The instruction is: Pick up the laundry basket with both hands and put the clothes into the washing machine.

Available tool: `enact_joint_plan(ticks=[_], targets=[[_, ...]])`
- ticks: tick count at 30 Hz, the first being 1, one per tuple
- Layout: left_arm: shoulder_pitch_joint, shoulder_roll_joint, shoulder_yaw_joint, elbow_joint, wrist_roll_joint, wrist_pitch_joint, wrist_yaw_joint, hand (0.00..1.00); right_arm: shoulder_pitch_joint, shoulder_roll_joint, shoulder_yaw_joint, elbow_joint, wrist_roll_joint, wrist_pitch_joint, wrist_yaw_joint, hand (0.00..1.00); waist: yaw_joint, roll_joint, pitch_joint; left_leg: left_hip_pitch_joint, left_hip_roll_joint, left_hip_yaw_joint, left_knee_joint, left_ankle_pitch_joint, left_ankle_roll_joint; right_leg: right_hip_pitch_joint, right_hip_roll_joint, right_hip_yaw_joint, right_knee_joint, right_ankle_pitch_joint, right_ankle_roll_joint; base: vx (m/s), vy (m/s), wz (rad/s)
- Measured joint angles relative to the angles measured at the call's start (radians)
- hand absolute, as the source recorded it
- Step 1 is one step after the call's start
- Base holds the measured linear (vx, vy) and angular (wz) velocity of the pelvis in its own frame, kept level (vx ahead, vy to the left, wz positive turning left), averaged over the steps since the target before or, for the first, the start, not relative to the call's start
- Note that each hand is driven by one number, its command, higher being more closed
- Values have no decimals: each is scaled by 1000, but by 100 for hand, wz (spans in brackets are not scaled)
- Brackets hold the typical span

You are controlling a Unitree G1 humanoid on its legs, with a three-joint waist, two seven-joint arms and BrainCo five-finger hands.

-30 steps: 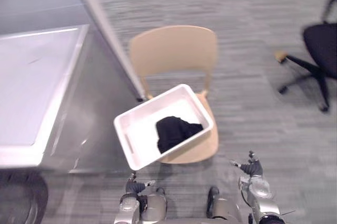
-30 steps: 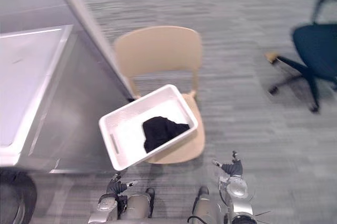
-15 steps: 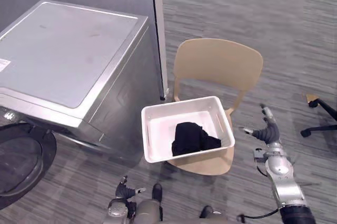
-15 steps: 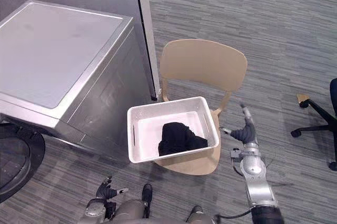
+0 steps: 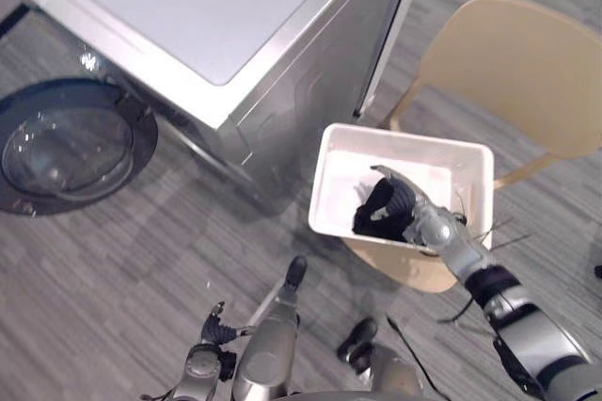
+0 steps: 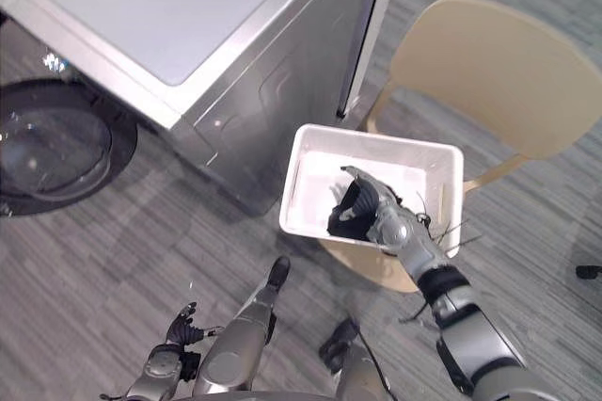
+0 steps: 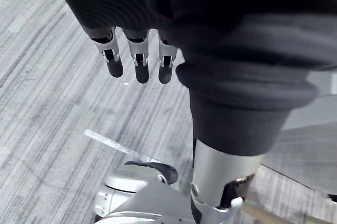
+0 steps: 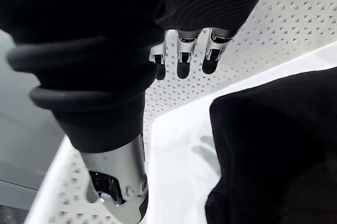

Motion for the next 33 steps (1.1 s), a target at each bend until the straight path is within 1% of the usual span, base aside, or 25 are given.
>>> enact_joint_plan(ticks=[2,3,5,6,7,8,9,10,11,12,13,15,18,21,23,25,27,29,30,31,32,33], targets=[[-37,1,-22,-14,-29,-2,8,0,-110,3,-9,149,-75,49,-44,0,20,8,47,-35,1,-2,-2,15,-11,-56,-11,6,48,-13,-7,-86,-23,2],[-46,0,-26,-19,-34,-3,12,0,-135,3,-11,184,-95,63,-58,0,22,12,54,-47,2,-4,-4,19,-13,-72,-13,6,59,-15,-10,-84,-40,3],[-81,-3,-50,-19,-58,-12,34,0,-210,3,-33,291,-142,107,-104,0,21,22,60,-92,4,-14,-35,47,-19,-146,-26,6,106,-32,-15,-95,-84,8],[-110,-17,-56,-20,-76,-19,49,0,-249,0,-52,329,-181,150,-146,0,20,32,65,-123,5,-20,-59,67,-24,-200,-37,5,143,-46,-19,-75,-88,7],[-116,-22,-56,-20,-79,-19,51,0,-255,-2,-53,334,-185,158,-152,0,19,33,66,-129,5,-22,-65,71,-24,-209,-41,5,150,-48,-20,-59,-94,10],[-141,-34,-55,-21,-89,-20,60,0,-272,-7,-52,343,-215,187,-175,0,17,40,72,-146,7,-26,-83,84,-31,-243,-47,2,176,-59,-24,-38,-84,8],[-161,-44,-54,-22,-101,-20,71,0,-277,-6,-49,342,-229,202,-190,100,16,42,73,-161,7,-25,-96,98,-29,-272,-60,3,200,-69,-29,-42,-98,10],[-169,-49,-52,-27,-104,-20,73,0,-278,-5,-46,341,-241,207,-198,100,16,41,73,-167,6,-25,-99,106,-33,-283,-65,2,211,-74,-28,-28,-108,8],[-177,-63,-51,-43,-116,-21,78,0,-286,1,-34,338,-257,214,-215,100,6,41,73,-176,5,-25,-103,108,-33,-300,-75,0,232,-80,-33,-11,-76,7],[-182,-80,-50,-58,-119,-21,82,0,-309,8,-1,334,-258,225,-217,100,-13,41,73,-183,4,-24,-103,108,-33,-314,-80,1,246,-83,-36,-11,-77,2],[-186,-88,-52,-62,-119,-22,85,0,-321,10,9,333,-261,228,-217,100,-19,41,73,-187,4,-22,-102,108,-33,-319,-81,3,249,-84,-37,-18,-55,-6],[-204,-124,-51,-78,-119,-23,85,0,-370,10,69,322,-264,232,-216,100,-41,41,73,-205,8,-13,-101,107,-34,-343,-82,6,258,-90,-40,-40,-73,-9],[-223,-147,-51,-80,-136,-22,85,0,-389,7,84,299,-247,230,-215,100,-42,41,73,-210,10,-2,-100,107,-34,-358,-84,14,268,-92,-43,-18,-56,-7],[-228,-152,-47,-79,-139,-22,86,0,-384,9,81,249,-180,224,-207,100,-46,40,73,-209,10,9,-86,107,-34,-355,-83,23,267,-92,-44,9,-53,-5],[-228,-154,-42,-77,-146,-22,86,0,-334,21,71,152,-80,216,-203,100,-59,40,73,-191,13,26,-85,107,-34,-339,-83,26,262,-92,-44,14,-48,-6],[-228,-156,-32,-76,-146,-20,86,0,-276,41,34,62,-18,200,-203,100,-66,39,73,-165,14,37,-85,106,-34,-311,-81,28,254,-91,-44,16,-48,-6],[-228,-154,-21,-77,-146,-20,87,0,-168,74,-69,-114,92,176,-212,100,-70,37,73,-111,18,62,-85,105,-35,-262,-74,40,236,-91,-44,-9,-51,-18],[-222,-149,-13,-78,-146,-20,87,0,-92,99,-162,-251,166,156,-215,100,-71,35,72,-72,26,72,-86,97,-42,-229,-62,54,225,-91,-44,-48,-59,-22],[-210,-142,-9,-77,-146,-20,87,0,-32,116,-226,-357,219,133,-225,100,-75,33,71,-47,31,72,-89,96,-44,-201,-54,54,211,-91,-44,-65,-60,-16],[-201,-139,-8,-77,-146,-19,87,0,0,127,-259,-403,245,118,-235,100,-80,31,70,-33,35,72,-93,96,-44,-187,-48,55,204,-91,-44,-61,-59,-12],[-172,-128,-7,-75,-146,-18,87,0,62,154,-312,-475,287,91,-251,100,-93,23,57,-10,41,72,-106,94,-45,-168,-39,55,192,-92,-43,-56,-54,-15],[-140,-117,-7,-70,-144,-13,85,0,134,183,-370,-536,325,67,-255,100,-99,5,31,3,43,75,-118,94,-46,-162,-33,62,184,-92,-42,-38,-47,-16]])
